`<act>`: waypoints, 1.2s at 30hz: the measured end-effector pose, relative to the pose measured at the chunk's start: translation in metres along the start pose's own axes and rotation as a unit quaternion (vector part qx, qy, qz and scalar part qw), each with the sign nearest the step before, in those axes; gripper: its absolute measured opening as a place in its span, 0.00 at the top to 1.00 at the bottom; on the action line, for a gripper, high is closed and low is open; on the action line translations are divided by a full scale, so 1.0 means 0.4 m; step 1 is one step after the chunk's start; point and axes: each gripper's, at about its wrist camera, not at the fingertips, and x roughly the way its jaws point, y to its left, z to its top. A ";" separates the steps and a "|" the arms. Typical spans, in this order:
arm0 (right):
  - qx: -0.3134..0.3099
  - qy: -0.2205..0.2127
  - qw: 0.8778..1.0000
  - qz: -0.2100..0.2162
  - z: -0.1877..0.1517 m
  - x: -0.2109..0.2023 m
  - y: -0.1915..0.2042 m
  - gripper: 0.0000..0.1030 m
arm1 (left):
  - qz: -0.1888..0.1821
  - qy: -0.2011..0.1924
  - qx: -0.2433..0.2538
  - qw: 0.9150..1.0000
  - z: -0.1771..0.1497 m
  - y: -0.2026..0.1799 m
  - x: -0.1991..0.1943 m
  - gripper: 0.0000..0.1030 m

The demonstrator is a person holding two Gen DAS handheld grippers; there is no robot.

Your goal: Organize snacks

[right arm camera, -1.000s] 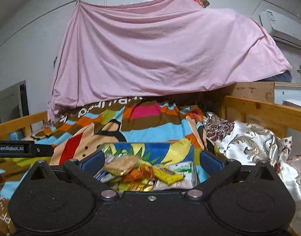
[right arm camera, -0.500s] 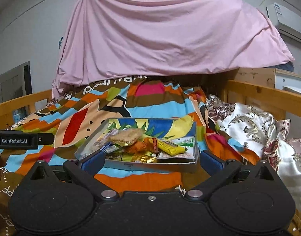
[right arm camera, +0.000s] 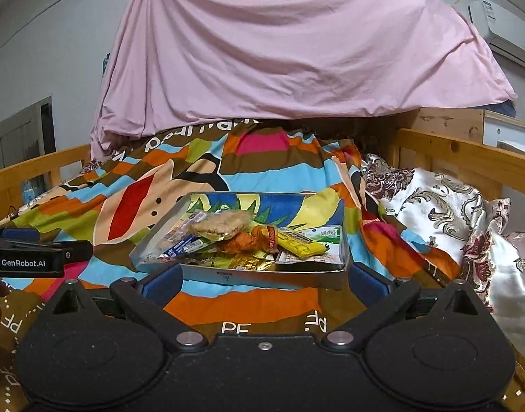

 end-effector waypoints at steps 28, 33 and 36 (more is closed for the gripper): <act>-0.004 0.007 1.000 0.000 -0.009 0.011 0.007 0.01 | 0.013 0.010 0.002 1.000 -0.013 0.007 -0.004 0.00; -0.007 0.007 1.000 0.000 -0.013 0.014 0.010 0.01 | 0.024 0.012 0.004 1.000 -0.012 0.009 -0.007 0.00; -0.011 0.008 1.000 -0.001 -0.017 0.015 0.011 0.01 | 0.021 0.009 0.003 1.000 -0.013 0.015 -0.008 0.00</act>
